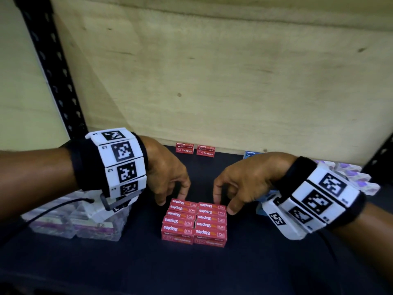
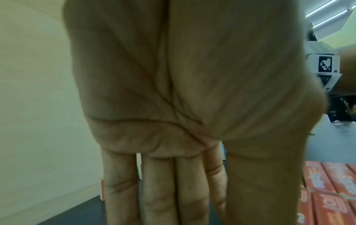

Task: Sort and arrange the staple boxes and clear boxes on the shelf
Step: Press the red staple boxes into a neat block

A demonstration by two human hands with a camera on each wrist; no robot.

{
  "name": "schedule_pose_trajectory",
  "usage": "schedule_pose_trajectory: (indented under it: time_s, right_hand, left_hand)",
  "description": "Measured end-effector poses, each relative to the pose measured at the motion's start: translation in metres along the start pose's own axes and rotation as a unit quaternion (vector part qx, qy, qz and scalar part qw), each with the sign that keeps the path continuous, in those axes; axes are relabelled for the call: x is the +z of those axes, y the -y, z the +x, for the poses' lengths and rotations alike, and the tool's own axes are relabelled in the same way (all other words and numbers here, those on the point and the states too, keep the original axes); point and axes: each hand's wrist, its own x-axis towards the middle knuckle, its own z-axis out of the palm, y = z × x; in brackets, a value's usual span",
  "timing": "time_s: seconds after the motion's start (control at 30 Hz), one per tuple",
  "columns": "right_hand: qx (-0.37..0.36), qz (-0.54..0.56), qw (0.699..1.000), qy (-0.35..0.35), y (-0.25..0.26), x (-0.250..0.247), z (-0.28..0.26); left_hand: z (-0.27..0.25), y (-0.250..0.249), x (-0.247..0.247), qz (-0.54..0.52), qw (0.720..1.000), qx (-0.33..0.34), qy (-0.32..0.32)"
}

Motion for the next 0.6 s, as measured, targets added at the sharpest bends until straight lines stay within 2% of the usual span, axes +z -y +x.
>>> schedule_pose_trajectory:
  time_s: [0.17,0.23,0.3,0.43,0.6]
  right_hand:
    - [0.012,0.048,0.999,0.021,-0.004,-0.016,0.009]
    - [0.012,0.053,0.999,-0.002,-0.008,-0.029,0.017]
    - [0.012,0.048,0.998,-0.042,-0.013,-0.046,0.026]
    - [0.04,-0.026,0.992,-0.114,-0.025,-0.078,0.047]
    - [0.095,-0.143,0.981,-0.088,-0.032,-0.093,0.081]
  left_hand:
    - [0.002,0.008,-0.007,-0.009,1.0,-0.016,0.003]
    - [0.006,0.015,-0.016,-0.032,0.999,-0.034,-0.005]
    - [0.011,0.027,-0.03,-0.053,0.996,-0.055,-0.049]
    - [0.027,0.051,-0.06,0.031,0.98,-0.108,-0.163]
    - [0.06,0.075,-0.072,0.128,0.963,-0.15,-0.182]
